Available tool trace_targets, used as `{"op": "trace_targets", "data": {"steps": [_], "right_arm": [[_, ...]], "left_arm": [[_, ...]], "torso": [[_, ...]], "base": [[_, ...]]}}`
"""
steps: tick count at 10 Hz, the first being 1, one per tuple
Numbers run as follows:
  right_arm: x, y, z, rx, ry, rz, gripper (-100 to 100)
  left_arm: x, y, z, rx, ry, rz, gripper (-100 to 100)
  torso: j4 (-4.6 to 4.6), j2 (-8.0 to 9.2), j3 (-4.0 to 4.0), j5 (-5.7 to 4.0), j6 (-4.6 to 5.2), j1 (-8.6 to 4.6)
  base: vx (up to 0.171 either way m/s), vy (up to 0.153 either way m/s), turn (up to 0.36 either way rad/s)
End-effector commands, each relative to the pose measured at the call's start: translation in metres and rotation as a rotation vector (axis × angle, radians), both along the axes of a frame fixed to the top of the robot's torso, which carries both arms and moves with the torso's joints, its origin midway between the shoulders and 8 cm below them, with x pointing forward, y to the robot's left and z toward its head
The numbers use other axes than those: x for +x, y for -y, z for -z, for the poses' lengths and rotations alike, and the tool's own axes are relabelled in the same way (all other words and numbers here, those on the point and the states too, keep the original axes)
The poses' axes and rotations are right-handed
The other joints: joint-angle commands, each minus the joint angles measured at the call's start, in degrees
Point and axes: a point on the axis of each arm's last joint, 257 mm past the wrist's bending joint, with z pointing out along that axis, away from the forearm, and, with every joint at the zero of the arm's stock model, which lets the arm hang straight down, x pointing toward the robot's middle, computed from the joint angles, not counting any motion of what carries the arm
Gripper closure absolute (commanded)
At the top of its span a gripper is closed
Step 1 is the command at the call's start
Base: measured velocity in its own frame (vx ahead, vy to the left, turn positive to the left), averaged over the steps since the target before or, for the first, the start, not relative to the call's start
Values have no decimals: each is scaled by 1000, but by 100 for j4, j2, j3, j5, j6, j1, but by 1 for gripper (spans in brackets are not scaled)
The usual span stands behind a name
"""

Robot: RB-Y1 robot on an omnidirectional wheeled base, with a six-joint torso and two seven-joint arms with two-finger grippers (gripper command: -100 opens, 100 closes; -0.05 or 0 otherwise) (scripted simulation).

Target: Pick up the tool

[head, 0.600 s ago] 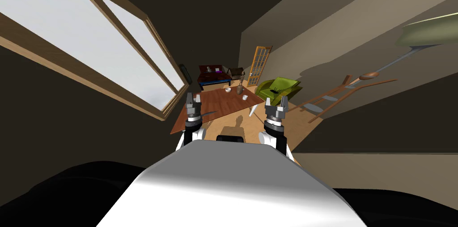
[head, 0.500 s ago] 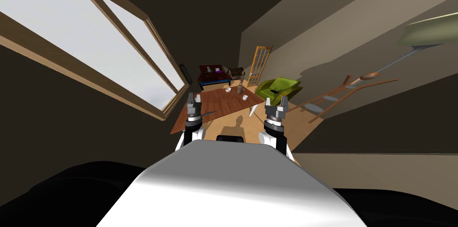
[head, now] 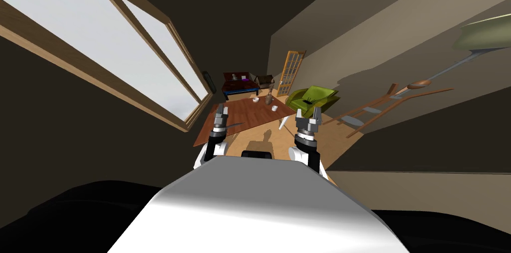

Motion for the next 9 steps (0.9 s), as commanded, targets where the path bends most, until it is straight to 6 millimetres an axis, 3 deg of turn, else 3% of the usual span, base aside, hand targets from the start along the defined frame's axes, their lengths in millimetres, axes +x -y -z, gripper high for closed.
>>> {"op": "trace_targets", "data": {"steps": [1,7,9], "right_arm": [[0,0,0,0,0,0,0],[0,0,0,0,0,0,0],[0,0,0,0,0,0,0]], "left_arm": [[14,-1,13,9,-55,7,-100],[54,-11,55,13,-220,6,-100],[58,-13,62,10,-252,-2,-100]], "torso": [[0,0,0,0,0,0],[-1,-2,-1,0,0,1],[0,-2,-1,1,0,2]], "base": [[-32,18,31],[-28,23,23],[-19,16,6]]}}
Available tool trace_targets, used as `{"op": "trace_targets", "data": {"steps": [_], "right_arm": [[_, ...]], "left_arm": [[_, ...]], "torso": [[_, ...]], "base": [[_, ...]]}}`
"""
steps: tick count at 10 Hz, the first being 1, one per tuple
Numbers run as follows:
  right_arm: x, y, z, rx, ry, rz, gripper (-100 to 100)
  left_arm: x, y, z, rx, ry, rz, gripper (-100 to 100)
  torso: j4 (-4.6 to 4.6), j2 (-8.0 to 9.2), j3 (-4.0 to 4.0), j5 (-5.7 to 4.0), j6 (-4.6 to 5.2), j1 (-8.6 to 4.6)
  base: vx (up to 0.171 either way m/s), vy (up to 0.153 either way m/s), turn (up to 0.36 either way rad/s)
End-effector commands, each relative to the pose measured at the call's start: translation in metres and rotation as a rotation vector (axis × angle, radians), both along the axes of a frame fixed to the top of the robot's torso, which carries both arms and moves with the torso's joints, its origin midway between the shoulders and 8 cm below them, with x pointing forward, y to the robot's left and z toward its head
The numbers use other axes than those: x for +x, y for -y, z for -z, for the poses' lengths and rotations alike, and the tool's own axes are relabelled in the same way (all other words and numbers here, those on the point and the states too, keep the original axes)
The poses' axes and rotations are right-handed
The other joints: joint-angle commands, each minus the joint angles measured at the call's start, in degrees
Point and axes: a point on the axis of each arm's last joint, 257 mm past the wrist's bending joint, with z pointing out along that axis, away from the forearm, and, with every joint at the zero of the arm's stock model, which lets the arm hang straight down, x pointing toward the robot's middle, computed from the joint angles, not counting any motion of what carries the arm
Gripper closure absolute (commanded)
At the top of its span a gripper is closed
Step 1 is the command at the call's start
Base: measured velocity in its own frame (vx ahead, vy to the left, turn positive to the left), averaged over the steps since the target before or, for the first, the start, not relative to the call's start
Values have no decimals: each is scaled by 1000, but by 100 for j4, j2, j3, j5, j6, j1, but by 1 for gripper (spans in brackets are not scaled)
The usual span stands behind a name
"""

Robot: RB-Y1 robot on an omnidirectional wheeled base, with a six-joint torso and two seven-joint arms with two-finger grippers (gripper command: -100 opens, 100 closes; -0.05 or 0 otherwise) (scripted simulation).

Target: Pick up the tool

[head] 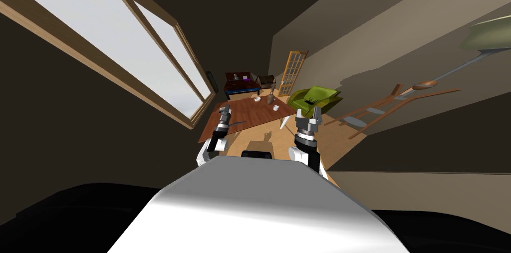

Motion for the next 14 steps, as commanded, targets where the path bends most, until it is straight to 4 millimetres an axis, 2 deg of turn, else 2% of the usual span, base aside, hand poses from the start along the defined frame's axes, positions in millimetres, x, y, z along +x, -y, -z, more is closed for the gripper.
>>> {"op": "trace_targets", "data": {"steps": [1,3,6,8,9,11,12,14], "right_arm": [[0,0,0,0,0,0,0],[0,0,0,0,0,0,0],[0,0,0,0,0,0,0],[0,0,0,0,0,0,0],[0,0,0,0,0,0,0],[0,0,0,0,0,0,0],[0,0,0,0,0,0,0],[0,0,0,0,0,0,0]], "left_arm": [[12,-6,14,-3,-53,-5,-100],[15,-8,20,-4,-80,-12,-100],[39,-21,50,-16,-185,-29,-100],[42,-24,61,-18,-229,-42,-100],[53,-32,75,-28,-276,-53,-100],[54,-34,83,-30,-308,-63,-100],[64,-43,96,-42,-353,-76,-100],[65,-46,106,-44,-388,-86,-100]], "torso": [[0,0,0,0,0,0],[1,3,2,1,0,3],[1,4,2,1,0,4],[1,3,1,2,0,7],[0,1,0,1,0,2],[1,4,2,1,-1,5],[0,1,1,0,0,0],[0,3,1,1,0,4]], "base": [[-27,18,30],[-17,13,8],[-28,23,21],[-19,21,5],[-28,24,23],[-19,16,2],[-23,24,18],[-19,16,-2]]}}
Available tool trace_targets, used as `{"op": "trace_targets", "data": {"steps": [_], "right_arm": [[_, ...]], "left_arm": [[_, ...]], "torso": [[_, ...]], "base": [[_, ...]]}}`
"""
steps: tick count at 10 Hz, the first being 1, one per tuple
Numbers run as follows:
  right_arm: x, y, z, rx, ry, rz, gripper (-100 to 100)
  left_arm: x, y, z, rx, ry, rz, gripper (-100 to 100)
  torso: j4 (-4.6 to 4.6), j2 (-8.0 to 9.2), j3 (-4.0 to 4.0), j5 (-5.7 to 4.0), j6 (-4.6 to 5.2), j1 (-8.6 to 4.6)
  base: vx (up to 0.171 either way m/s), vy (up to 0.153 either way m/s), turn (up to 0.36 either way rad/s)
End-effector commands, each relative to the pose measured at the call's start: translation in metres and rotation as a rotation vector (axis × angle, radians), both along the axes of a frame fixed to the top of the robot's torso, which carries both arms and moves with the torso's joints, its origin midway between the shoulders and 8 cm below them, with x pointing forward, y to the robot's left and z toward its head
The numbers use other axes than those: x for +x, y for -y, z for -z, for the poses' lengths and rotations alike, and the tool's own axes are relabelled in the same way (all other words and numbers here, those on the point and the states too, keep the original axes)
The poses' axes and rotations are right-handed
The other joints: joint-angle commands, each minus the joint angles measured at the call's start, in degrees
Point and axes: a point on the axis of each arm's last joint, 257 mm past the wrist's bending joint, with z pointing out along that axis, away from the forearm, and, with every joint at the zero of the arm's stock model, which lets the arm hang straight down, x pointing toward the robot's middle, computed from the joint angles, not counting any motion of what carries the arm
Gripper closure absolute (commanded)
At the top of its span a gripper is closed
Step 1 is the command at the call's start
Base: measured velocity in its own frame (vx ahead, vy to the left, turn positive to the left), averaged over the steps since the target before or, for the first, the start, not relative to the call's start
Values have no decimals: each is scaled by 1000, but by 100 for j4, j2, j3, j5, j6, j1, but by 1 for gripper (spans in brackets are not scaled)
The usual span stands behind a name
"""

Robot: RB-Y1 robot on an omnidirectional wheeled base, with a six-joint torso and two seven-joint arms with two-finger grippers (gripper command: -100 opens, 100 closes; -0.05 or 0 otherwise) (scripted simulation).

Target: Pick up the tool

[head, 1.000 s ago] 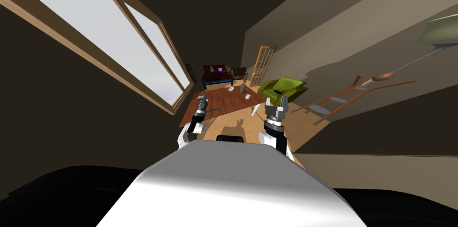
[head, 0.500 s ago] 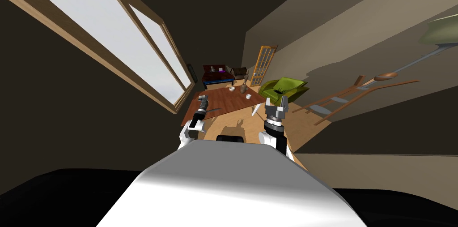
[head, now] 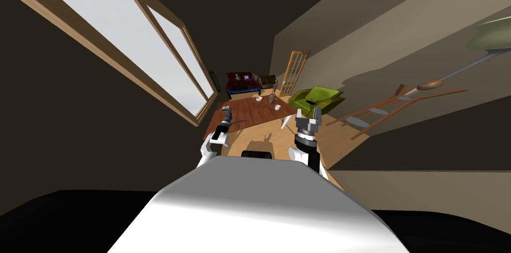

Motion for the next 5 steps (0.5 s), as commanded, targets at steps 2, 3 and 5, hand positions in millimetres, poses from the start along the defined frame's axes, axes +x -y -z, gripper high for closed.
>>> {"op": "trace_targets", "data": {"steps": [2,3,5], "right_arm": [[0,0,0,0,0,0,0],[0,0,0,0,0,0,0],[0,0,0,0,0,0,0]], "left_arm": [[8,-13,25,-16,-87,-30,-100],[8,-13,27,-17,-95,-32,-100],[15,-25,46,-34,-162,-59,-100]], "torso": [[0,1,0,1,0,4],[0,2,1,1,0,5],[-1,-2,-1,1,1,5]], "base": [[-22,22,3],[-10,11,-1],[-18,23,-4]]}}
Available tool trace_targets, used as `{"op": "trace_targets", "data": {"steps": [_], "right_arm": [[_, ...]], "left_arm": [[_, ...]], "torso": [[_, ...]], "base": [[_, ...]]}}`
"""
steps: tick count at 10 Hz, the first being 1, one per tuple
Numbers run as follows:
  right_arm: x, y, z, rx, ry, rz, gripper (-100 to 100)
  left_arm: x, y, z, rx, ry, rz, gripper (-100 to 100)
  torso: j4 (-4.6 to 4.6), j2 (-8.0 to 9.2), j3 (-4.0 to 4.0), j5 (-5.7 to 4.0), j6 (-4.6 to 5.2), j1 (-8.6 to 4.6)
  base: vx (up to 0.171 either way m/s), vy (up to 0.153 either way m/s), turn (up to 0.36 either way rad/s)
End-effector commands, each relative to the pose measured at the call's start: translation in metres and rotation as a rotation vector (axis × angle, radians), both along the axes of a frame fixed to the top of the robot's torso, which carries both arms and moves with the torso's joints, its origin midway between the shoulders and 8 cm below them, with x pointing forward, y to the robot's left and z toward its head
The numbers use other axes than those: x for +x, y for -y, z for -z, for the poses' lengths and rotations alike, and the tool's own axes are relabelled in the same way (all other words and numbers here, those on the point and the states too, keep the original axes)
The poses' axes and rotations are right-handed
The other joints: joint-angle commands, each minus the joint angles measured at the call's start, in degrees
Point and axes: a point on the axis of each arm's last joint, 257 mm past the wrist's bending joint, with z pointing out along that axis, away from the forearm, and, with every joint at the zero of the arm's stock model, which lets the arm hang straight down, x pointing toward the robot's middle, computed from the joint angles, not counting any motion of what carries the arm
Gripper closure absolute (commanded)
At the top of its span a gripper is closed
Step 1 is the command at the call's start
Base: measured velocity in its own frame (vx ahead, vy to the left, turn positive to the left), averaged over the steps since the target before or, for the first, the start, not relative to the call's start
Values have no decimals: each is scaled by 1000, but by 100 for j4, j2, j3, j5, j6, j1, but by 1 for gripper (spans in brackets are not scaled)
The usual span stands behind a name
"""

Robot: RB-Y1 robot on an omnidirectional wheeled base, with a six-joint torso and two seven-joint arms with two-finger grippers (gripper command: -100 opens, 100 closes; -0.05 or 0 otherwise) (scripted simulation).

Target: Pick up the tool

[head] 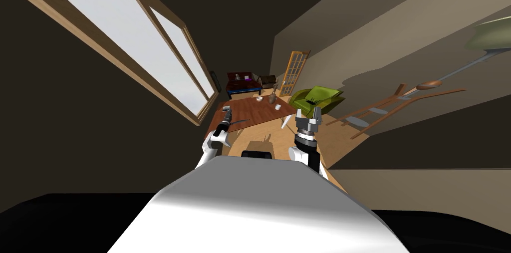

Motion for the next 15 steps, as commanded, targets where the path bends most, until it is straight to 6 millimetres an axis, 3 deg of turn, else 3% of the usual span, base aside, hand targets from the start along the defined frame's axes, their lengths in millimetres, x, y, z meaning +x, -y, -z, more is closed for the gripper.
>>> {"op": "trace_targets", "data": {"steps": [1,7,12,13,15], "right_arm": [[0,0,0,0,0,0,0],[0,0,0,0,0,0,0],[0,0,0,0,0,0,0],[0,0,0,0,0,0,0],[0,0,0,0,0,0,0]], "left_arm": [[0,-5,9,-4,-35,-11,-100],[12,-41,66,-74,-234,-107,-100],[7,-56,99,-106,-355,-160,-100],[8,-65,113,-135,-402,-190,-100],[4,-67,119,-138,-431,-200,-100]], "torso": [[0,0,0,0,0,0],[-1,-3,-2,0,-1,-3],[-1,-6,-3,0,0,-1],[-1,-6,-3,-1,-1,-4],[-1,-6,-4,0,-1,-1]], "base": [[-10,10,0],[-13,23,-14],[-4,16,-18],[-3,18,-44],[0,16,-17]]}}
